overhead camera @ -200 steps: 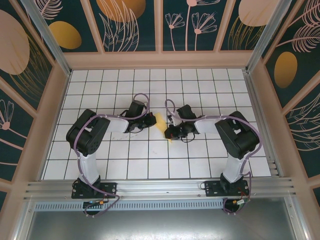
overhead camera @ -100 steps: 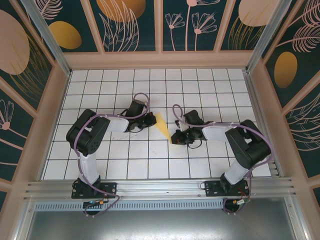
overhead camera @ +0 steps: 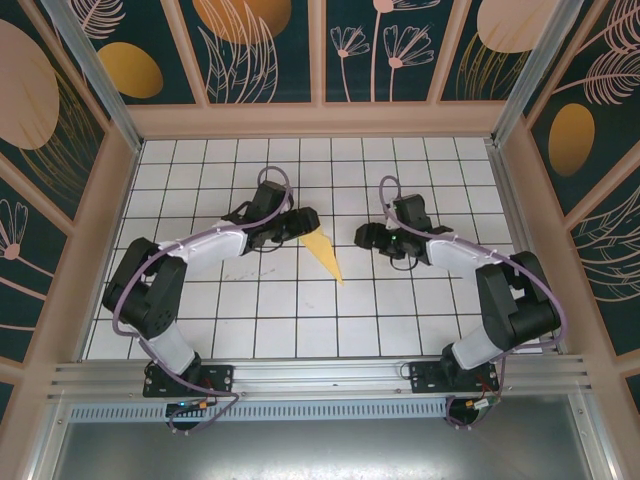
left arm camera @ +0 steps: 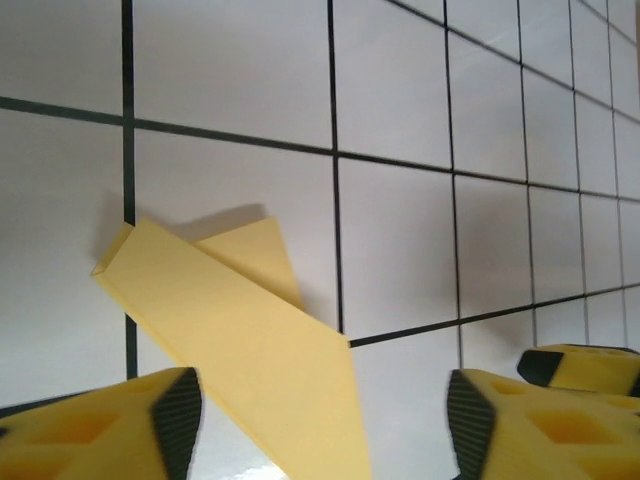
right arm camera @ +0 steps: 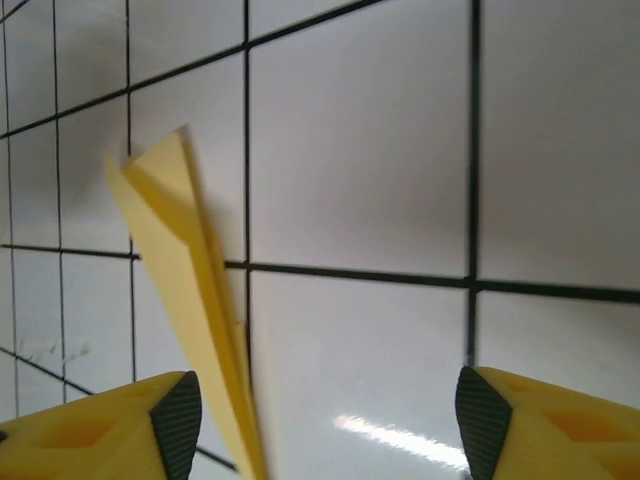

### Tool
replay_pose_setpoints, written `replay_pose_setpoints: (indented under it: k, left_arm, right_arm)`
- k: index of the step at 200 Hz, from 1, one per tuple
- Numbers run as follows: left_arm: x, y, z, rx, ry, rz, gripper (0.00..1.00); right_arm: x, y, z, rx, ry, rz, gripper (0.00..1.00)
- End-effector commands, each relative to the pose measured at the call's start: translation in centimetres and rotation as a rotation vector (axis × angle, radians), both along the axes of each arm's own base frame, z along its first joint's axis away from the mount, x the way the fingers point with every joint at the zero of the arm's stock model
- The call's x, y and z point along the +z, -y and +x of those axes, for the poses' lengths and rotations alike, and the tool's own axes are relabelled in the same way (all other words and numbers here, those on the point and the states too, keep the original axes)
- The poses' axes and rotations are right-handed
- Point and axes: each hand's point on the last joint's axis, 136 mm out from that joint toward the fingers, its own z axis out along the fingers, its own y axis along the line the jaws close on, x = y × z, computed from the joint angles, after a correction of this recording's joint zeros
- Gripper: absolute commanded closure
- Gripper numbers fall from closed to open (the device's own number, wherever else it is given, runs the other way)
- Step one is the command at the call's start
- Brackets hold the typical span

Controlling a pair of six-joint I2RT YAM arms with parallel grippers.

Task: Fold a paper plane with a square sheet of paper (pick it up from the middle)
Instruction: Move a paper plane to the center of the table.

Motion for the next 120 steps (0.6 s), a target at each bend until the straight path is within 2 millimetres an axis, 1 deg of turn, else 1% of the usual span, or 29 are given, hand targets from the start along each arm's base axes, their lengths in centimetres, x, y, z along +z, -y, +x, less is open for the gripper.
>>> replay_pose_setpoints:
  k: [1,14,22,25,33,39,44,69,82,83,86,87,90,92,94,95,98,120]
  left_arm:
    - [-0.6,-0.5,-1.1,0.028,-0.052,0.091,0.23]
    - [-0.7,0.2,-1.3,0.025,-0.055,0.098,0.19]
    - [-0.3,0.7,-1.4,0.016,-0.048,0.106,0.17]
    - [-1.3,0.8,-1.5,0.015,-0.067,0.129,0.16]
    - [-1.7,1.3,-1.6,0.011,-0.070,0.164,0.13]
    - [-2.0,1.6,-1.6,0.009,-0.074,0.196,0.13]
    - [-2.3,1.9,-1.7,0.004,-0.078,0.225,0.13]
    - [-4.0,2.8,-1.8,-0.014,-0.113,0.386,0.13]
    - [-5.1,3.0,-1.8,-0.016,-0.136,0.461,0.16]
    - [-4.9,3.1,-1.6,-0.014,-0.133,0.462,0.16]
    - [-5.4,3.0,-1.8,-0.017,-0.144,0.485,0.17]
    - [-5.2,3.1,-1.6,-0.015,-0.140,0.485,0.17]
    - [-5.7,2.9,-1.7,-0.016,-0.149,0.508,0.18]
    - [-5.5,3.0,-1.5,-0.013,-0.146,0.514,0.18]
    - [-5.9,2.9,-1.6,-0.014,-0.152,0.530,0.18]
    - [-5.6,3.0,-1.4,-0.011,-0.147,0.529,0.18]
    - [-6.1,2.9,-1.6,-0.014,-0.154,0.550,0.18]
    - [-6.6,3.0,-1.4,-0.024,-0.158,0.632,0.20]
  right_arm:
    - [0.1,1.3,1.6,-0.049,0.021,-0.002,0.25]
    - [0.0,2.3,2.1,-0.071,0.026,0.003,0.17]
    - [-0.2,3.0,2.3,-0.090,0.029,0.008,0.13]
    - [-0.3,3.3,2.4,-0.096,0.030,0.008,0.12]
    - [-0.4,4.0,2.6,-0.117,0.035,0.008,0.08]
    - [-0.4,4.4,2.8,-0.129,0.039,0.006,0.03]
    - [-0.5,4.8,2.9,-0.139,0.041,0.004,0.01]
    - [-0.5,5.6,2.9,-0.171,0.055,0.002,0.01]
    - [-0.8,6.1,2.8,-0.188,0.061,-0.016,0.01]
    - [-0.8,6.2,2.8,-0.188,0.062,-0.017,0.01]
    - [-0.9,6.2,2.8,-0.191,0.060,-0.020,0.01]
    - [-0.9,6.2,2.8,-0.191,0.061,-0.022,0.01]
    - [-1.0,6.4,2.7,-0.195,0.057,-0.025,0.01]
    - [-1.1,6.4,2.7,-0.197,0.056,-0.026,0.01]
    - [-1.1,6.5,2.7,-0.198,0.057,-0.027,0.01]
    - [-1.2,6.5,2.7,-0.198,0.055,-0.027,0.01]
    - [-1.2,6.5,2.6,-0.200,0.054,-0.027,0.01]
    - [-1.4,6.6,2.5,-0.202,0.052,-0.023,0.01]
